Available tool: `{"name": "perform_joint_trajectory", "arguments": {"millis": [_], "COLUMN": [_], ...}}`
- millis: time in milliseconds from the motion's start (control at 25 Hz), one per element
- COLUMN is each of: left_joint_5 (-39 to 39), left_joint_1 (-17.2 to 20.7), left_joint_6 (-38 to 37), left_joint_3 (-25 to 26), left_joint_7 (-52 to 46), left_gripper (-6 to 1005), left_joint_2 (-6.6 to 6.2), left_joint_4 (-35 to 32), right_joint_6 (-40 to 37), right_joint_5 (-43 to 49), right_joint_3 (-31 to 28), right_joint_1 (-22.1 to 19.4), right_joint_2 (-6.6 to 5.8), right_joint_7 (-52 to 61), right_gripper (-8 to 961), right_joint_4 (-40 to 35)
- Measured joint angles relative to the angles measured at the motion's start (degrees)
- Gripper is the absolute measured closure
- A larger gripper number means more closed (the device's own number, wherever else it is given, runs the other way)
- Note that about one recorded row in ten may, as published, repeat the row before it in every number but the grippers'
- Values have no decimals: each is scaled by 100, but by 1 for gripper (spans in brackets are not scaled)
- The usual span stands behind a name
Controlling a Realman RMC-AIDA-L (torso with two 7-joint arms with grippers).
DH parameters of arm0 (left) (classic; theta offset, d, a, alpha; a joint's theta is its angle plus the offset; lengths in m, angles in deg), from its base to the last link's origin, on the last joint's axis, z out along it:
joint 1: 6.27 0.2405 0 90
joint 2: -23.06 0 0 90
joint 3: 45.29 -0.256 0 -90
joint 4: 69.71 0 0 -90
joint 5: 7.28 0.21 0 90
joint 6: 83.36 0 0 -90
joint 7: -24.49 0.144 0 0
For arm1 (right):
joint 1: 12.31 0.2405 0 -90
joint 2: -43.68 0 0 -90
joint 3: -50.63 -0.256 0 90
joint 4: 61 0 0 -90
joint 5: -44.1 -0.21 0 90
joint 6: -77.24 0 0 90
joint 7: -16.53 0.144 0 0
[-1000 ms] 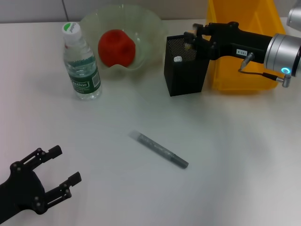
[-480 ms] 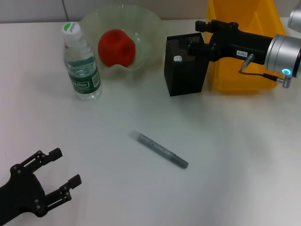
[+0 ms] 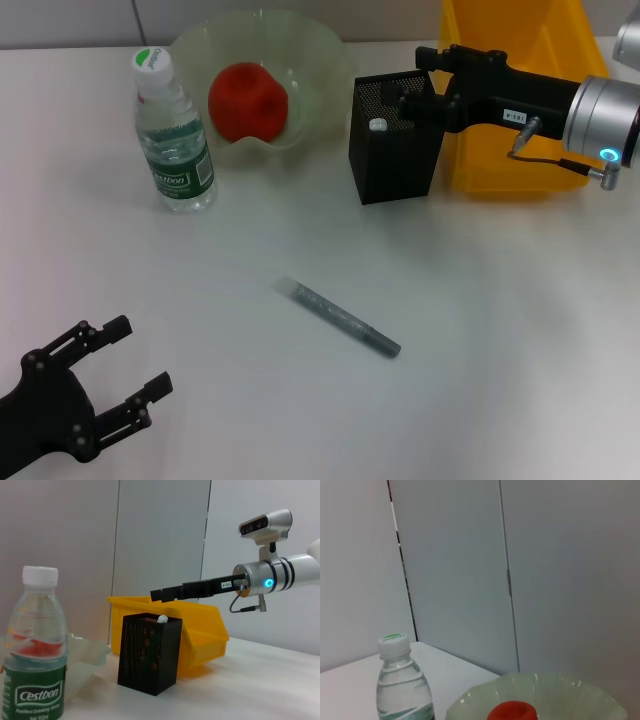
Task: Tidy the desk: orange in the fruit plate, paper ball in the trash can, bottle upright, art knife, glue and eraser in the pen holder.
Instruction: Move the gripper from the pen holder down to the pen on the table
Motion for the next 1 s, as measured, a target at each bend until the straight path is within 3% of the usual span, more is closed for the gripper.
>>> {"name": "perform_joint_trajectory", "arguments": {"millis": [400,800,1000], "left_joint_5": [79,80,79], "left_joint_1": [6,9,8], "left_joint_6": [-21,-26,-34], "left_joint_3": [11,0,0], "left_joint_7": [-5,-12,-21], "left_gripper": [215,214,214], "left_joint_2": [-1,13,23], "left_joint_4": [-29,-33,-34], "right_joint_6": [-521,-2853,-3098], "right_joint_5": [0,14,36], "right_joint_3": [-60,78,566], "right_joint_1": [-95,-329,-445], "right_joint_2": [0,-31,-13], "right_joint_7": [393,1385,1011], "right_gripper": [210,210,210], "right_joint_4": [-257,-1307,-1236]}}
